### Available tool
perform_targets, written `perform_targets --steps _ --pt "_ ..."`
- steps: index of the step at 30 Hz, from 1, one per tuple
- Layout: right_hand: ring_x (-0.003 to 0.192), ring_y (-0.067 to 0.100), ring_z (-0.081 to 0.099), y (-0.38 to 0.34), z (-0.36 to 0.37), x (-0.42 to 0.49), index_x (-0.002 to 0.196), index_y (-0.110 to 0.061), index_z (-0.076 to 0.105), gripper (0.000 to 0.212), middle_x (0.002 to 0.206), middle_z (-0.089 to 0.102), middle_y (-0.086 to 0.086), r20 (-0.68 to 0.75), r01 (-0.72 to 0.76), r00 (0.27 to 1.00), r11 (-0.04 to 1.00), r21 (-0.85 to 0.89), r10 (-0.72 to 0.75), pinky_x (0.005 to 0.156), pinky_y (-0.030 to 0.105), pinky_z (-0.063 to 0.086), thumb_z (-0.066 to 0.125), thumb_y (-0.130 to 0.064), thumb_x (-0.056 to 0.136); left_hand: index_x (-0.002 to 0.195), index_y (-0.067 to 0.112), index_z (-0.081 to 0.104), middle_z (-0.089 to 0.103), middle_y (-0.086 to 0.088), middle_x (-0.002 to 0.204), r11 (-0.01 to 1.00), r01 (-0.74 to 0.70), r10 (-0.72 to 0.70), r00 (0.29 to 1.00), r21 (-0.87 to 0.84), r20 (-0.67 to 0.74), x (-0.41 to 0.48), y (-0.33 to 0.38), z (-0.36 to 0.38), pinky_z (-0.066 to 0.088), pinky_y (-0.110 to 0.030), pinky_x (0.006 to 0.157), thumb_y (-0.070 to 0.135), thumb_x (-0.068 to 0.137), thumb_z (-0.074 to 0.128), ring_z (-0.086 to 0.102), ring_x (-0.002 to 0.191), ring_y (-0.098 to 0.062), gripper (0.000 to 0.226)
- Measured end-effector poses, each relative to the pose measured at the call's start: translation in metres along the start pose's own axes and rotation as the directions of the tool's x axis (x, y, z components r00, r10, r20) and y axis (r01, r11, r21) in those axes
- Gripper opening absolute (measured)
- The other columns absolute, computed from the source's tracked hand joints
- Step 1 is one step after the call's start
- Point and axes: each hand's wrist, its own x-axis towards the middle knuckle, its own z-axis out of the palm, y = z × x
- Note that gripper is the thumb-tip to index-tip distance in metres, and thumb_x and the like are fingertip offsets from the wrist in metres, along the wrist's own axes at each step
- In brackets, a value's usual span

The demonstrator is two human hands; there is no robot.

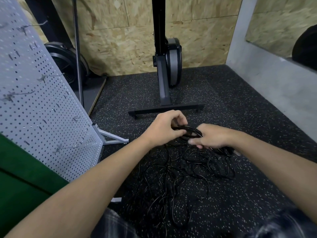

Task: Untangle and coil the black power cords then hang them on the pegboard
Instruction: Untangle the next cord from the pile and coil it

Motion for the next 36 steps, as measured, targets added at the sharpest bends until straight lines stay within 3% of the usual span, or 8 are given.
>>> perform_targets --steps 5,12,16,21,24,27,31,36 --pt "0.05 0.007 0.042 -0.002 -0.014 -0.012 0.074 -0.018 0.051 0.041 0.057 0.047 -0.011 0.009 0.147 0.988 0.959 0.242 -0.154 0.053 0.018 0.04 0.053 -0.044 0.106 0.096 0.023 0.07 0.071 0.008 0.088 0.954 0.233 -0.233 0.972 -0.188 0.022 -0.008 -0.018 -0.009 0.054 -0.037 0.082 0.057 0.088 0.076 0.065 0.078 -0.01 0.036" --pt "0.047 0.01 0.035 0.005 -0.029 -0.013 0.097 -0.008 0.057 0.03 0.058 0.036 -0.004 -0.226 0.245 0.967 0.675 0.696 -0.119 0.048 0.022 0.035 0.049 -0.034 0.109 0.107 0.011 0.061 0.079 -0.013 0.1 0.782 0.467 -0.401 0.884 -0.413 0.242 -0.019 -0.039 0.01 0.051 -0.058 0.104 0.037 0.11 0.05 0.072 0.106 -0.04 0.029" --pt "0.052 0.011 0.04 0.005 -0.019 -0.01 0.102 -0.007 0.068 0.037 0.058 0.041 -0.005 -0.341 0.264 0.939 0.716 0.646 -0.038 0.056 0.026 0.04 0.053 -0.041 0.107 0.099 0.017 0.062 0.067 0.002 0.071 0.883 0.369 -0.342 0.929 -0.291 0.141 -0.014 -0.025 0.024 0.054 -0.044 0.08 0.029 0.115 0.038 0.07 0.071 -0.024 0.032" --pt "0.05 0.011 0.046 0.007 -0.013 -0.006 0.06 -0.024 0.06 0.044 0.052 0.048 -0.007 -0.502 0.298 0.86 0.709 0.639 0.09 0.067 0.033 0.04 0.077 -0.052 0.089 0.101 0.021 0.06 0.056 0.004 0.071 0.985 0.158 -0.152 0.985 -0.066 0.086 -0.009 0.003 0.035 0.042 -0.03 0.062 0.031 0.114 0.038 0.047 0.06 -0.01 0.027" --pt "0.047 0.006 0.059 -0.007 -0.006 -0.01 0.09 -0.018 0.076 0.019 0.059 0.066 -0.009 -0.474 0.308 0.875 0.649 0.696 0.093 0.053 0.025 0.05 0.083 -0.036 0.087 0.1 0.014 0.059 0.053 0.008 0.068 0.998 0.069 -0.067 0.987 -0.011 0.148 -0.008 0.019 0.04 0.035 -0.016 0.056 0.026 0.114 0.04 0.046 0.055 -0.003 0.027" --pt "0.057 0.015 0.068 -0.011 -0.003 -0.006 0.1 -0.009 0.074 0.029 0.078 0.074 0.003 -0.44 0.291 0.888 0.578 0.763 0.134 0.046 0.028 0.054 0.089 -0.025 0.081 0.098 0.017 0.057 0.063 0.005 0.078 0.999 0.047 -0.046 0.976 -0.003 0.215 -0.004 0.026 0.039 0.039 -0.019 0.061 0.028 0.114 0.039 0.052 0.061 -0.004 0.026" --pt "0.07 0.007 0.066 -0.009 0.0 0.001 0.085 -0.02 0.07 0.016 0.076 0.07 -0.01 -0.478 0.277 0.869 0.673 0.685 0.129 0.063 0.028 0.053 0.083 -0.028 0.088 0.097 0.013 0.054 0.065 -0.002 0.085 0.993 0.115 -0.113 0.946 0.01 0.305 -0.001 0.027 0.038 0.043 -0.035 0.07 0.03 0.114 0.038 0.056 0.073 -0.018 0.028" --pt "0.077 0.016 0.076 -0.011 -0.003 -0.001 0.081 -0.017 0.063 0.023 0.069 0.062 0.006 -0.504 0.349 0.858 0.613 0.708 0.093 0.081 0.036 0.06 0.069 -0.027 0.1 0.098 0.021 0.06 0.079 0.001 0.1 0.99 0.142 -0.127 0.909 -0.01 0.398 -0.01 0.01 0.035 0.046 -0.023 0.081 0.031 0.115 0.036 0.066 0.084 -0.005 0.031"
